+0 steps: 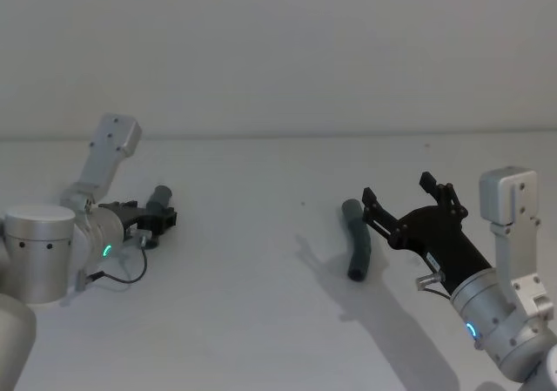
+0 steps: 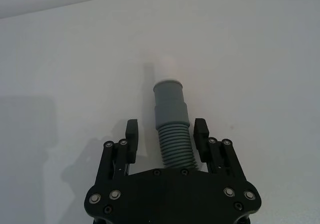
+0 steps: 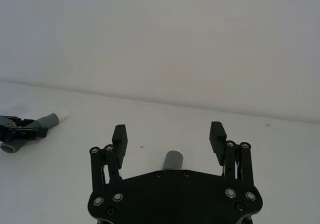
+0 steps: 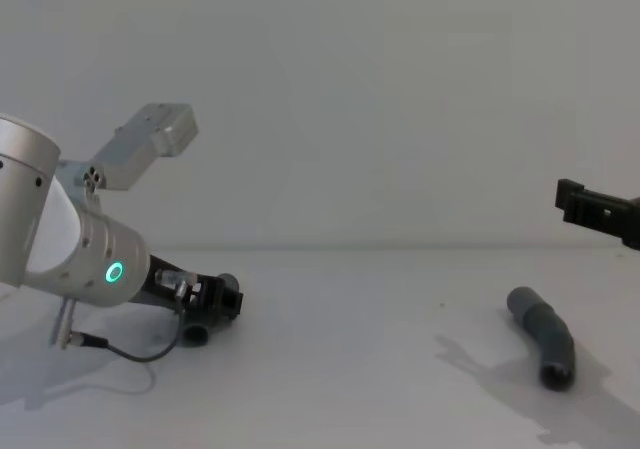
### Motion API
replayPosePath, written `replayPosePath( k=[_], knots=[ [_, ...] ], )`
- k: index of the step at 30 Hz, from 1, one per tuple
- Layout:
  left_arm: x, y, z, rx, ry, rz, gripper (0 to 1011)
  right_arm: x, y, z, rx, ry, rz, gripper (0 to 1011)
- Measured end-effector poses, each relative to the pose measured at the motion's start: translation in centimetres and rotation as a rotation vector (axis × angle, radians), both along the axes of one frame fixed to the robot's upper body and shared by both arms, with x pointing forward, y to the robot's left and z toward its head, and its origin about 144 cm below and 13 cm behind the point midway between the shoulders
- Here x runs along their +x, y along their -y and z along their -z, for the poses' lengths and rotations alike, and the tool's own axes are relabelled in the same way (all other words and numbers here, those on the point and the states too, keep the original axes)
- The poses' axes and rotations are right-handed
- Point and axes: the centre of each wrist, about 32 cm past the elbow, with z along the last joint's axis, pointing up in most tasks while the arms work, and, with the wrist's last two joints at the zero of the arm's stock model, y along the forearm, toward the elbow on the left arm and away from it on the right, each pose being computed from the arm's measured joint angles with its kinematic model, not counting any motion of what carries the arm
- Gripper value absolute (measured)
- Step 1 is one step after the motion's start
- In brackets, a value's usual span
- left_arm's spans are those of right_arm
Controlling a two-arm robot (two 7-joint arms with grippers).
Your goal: Use both hands to pick up one end of the pipe from the table, align the ends, and insert them.
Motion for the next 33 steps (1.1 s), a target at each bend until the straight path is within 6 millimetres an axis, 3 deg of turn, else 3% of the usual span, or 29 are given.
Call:
replayPosePath(
  k=[33],
  knots=[
    [0.00,0.08,0.05,-0.001,-0.002,0.003,416,0.00,0.00,0.00,0.000,0.000,0.000,1001]
  ],
)
